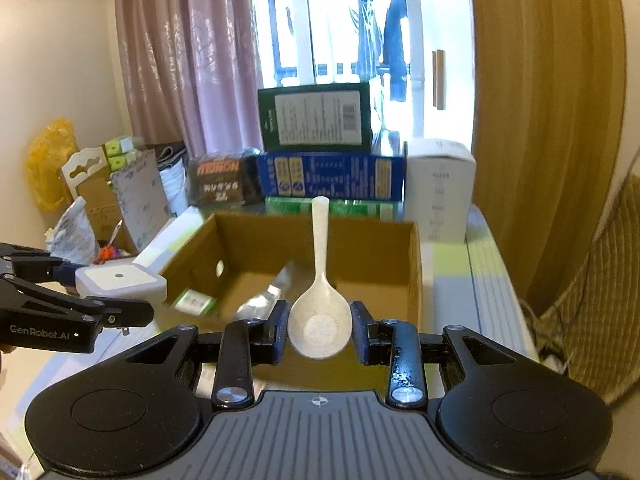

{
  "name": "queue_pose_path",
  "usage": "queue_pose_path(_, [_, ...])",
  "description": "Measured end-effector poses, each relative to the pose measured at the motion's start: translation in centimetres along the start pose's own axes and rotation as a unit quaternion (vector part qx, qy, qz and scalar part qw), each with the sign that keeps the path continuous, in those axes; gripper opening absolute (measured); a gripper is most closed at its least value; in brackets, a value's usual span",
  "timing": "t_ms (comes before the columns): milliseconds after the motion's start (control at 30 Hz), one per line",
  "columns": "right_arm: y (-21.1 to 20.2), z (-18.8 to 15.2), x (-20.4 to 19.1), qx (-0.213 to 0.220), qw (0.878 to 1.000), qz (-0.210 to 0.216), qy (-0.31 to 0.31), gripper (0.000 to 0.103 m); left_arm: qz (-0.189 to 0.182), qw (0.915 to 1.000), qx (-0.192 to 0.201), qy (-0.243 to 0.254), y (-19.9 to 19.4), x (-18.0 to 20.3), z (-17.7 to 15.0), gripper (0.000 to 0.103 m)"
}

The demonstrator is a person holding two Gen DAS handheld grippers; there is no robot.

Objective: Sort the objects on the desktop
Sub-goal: 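Lift and carry the charger and spoon over the cardboard box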

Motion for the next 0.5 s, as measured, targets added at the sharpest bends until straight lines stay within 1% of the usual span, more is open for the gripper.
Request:
queue_pose_path(133, [3.0, 2.9, 1.0, -0.003, 1.0, 0.0, -0.009, 0.03, 0.0, 0.9999, 0.006, 0.009, 2.4, -0.8, 3.3, 0.061])
queue_pose_path(233, [5.1, 3.9, 1.5, -0.01, 1.0, 0.003, -0.006, 0.03, -0.006, 1.0, 0.004, 0.005, 4.4, -1.4, 5.0, 0.061])
queue_pose_path(333, [7.0, 4.4, 2.1, -0.018, 1.0, 0.005, 0.0, 0.03, -0.007, 1.0, -0.001, 0.007, 6.2, -1.7, 5.8, 0.061])
queue_pose_path(500, [9.5, 4.7, 2.6, -0.031, 0.999, 0.007, 0.004, 0.03, -0.011, 0.9998, -0.012, 0.011, 8.7, -1.8, 6.3, 0.061])
Point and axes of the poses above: each gripper's, at about its wrist camera, not at the fingertips, and y roughly the way its jaws point, x to its right, z to its top, the point moved 1 cm from there along y, roughly the way its jaws point, and after that the axes turned 8 degrees about -x, right-handed, at the moved point
